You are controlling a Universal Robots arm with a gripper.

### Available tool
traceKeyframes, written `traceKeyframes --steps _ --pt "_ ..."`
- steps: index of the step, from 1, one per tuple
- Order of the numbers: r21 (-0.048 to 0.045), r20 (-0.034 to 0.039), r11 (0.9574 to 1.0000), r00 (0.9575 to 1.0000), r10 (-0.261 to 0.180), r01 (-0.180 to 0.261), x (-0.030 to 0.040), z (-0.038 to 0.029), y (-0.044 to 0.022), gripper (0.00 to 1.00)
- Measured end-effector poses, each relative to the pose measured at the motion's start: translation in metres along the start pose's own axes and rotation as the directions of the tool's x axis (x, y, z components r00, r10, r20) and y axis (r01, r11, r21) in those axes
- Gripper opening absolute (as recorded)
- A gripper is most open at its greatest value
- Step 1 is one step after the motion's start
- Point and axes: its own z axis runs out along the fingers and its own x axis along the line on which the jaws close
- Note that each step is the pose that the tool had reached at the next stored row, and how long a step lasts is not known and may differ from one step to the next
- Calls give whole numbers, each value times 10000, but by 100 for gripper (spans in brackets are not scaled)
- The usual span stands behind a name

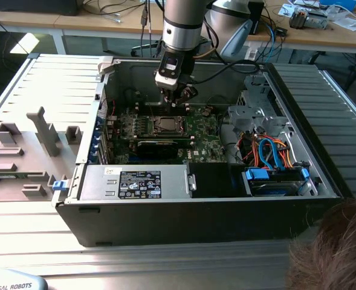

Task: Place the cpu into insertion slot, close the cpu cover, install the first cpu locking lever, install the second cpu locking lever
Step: 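Install the first cpu locking lever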

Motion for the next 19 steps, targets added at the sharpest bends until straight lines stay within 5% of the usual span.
traceKeyframes --steps 19 --pt "3 14 9997 9997 -232 232 -2 0 -2 11"
